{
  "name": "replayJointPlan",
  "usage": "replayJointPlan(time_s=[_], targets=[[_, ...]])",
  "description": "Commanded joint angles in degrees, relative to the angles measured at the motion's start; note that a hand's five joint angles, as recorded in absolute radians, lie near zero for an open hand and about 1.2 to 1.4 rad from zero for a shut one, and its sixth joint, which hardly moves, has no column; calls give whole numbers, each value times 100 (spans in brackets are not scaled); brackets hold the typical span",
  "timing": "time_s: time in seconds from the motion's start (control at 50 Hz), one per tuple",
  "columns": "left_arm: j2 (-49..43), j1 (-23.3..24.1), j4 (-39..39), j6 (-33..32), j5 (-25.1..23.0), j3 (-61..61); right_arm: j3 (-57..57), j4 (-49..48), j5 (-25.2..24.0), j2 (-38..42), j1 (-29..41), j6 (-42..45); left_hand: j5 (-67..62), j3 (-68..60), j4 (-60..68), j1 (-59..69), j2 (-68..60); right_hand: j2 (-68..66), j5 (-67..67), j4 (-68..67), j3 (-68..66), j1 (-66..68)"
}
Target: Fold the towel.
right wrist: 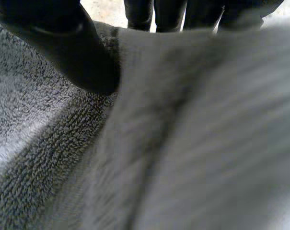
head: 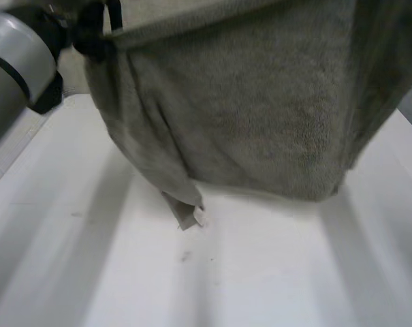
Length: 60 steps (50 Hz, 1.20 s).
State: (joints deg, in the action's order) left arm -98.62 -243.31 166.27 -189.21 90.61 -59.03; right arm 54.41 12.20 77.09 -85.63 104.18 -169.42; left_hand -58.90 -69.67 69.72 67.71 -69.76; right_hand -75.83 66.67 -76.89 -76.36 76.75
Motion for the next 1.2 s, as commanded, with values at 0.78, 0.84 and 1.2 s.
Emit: replayJointPlan(time_s=[0.78,0.84,1.2], targets=[[-2690,-199,1092,-900,845,3359,-3700,-772,553,3588,542,717,-1110,-1033,1028,1229,-1024,-417,333,-311,-364,325],[-2479,-375,1065,-583,810,2384,-3120,-412,465,3501,551,761,-1110,-1033,1028,1229,-1024,-417,333,-311,-364,325],[-2311,-674,1540,-274,-61,-1980,674,107,219,3431,551,1868,-1110,-1033,1028,1229,-1024,-417,333,-311,-364,325]])
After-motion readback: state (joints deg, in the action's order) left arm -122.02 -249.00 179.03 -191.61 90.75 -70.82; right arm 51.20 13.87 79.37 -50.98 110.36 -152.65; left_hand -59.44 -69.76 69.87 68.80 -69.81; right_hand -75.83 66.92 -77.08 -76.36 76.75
